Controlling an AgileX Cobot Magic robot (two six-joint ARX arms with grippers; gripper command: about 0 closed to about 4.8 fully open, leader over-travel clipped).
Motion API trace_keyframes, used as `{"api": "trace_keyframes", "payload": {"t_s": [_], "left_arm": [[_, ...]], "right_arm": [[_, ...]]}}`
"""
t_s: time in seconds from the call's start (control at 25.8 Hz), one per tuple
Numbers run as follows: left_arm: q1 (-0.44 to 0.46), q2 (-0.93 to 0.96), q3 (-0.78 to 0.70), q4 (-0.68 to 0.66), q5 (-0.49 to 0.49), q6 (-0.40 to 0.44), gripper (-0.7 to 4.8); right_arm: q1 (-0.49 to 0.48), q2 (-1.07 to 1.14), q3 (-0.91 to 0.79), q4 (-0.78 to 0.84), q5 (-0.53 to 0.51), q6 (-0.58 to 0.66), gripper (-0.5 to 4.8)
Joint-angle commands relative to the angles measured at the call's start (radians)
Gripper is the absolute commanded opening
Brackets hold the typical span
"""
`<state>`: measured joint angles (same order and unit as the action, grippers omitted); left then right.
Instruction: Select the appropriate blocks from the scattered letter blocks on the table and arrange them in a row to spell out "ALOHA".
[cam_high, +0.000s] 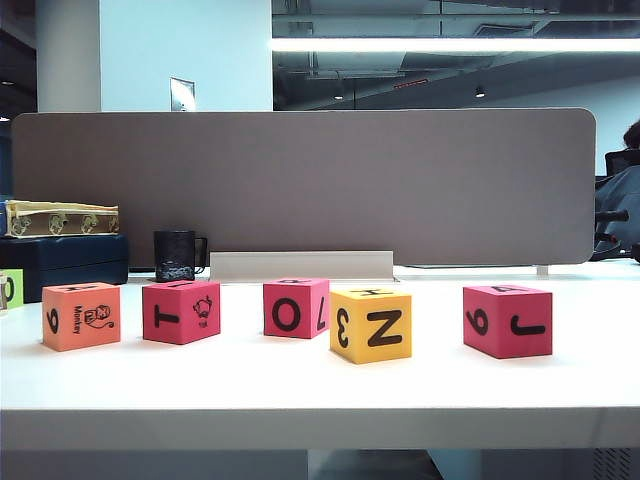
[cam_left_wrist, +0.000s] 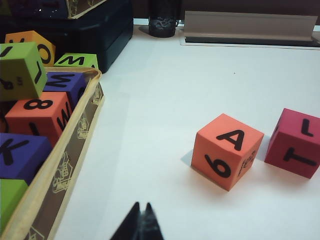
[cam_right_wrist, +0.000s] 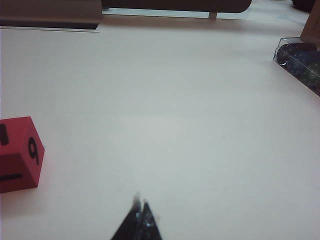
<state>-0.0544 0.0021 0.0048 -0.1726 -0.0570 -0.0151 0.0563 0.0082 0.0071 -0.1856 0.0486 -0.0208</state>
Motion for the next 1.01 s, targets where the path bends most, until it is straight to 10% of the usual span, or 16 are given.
{"api": "trace_keyframes", "payload": {"t_s": [0.04, 0.31, 0.54, 1.01], "left_arm": [[0.0, 0.0, 0.001, -0.01, -0.007, 0.003, -0.05], [0.0, 0.0, 0.001, -0.008, -0.006, -0.005, -0.05], [0.0, 0.0, 0.001, 0.042, 0.153, -0.222, -0.05], [0.0, 0.0, 0.01, 0.146, 0.286, -0.303, -0.05]], "right_arm": [[0.0, -0.01, -0.006, 0.004, -0.003, 0.002, -0.01], [0.0, -0.01, -0.006, 0.005, -0.006, 0.003, -0.01], [0.0, -0.01, -0.006, 0.041, -0.257, 0.217, -0.01], [0.0, -0.01, 0.017, 0.114, -0.437, 0.466, -0.05]]}}
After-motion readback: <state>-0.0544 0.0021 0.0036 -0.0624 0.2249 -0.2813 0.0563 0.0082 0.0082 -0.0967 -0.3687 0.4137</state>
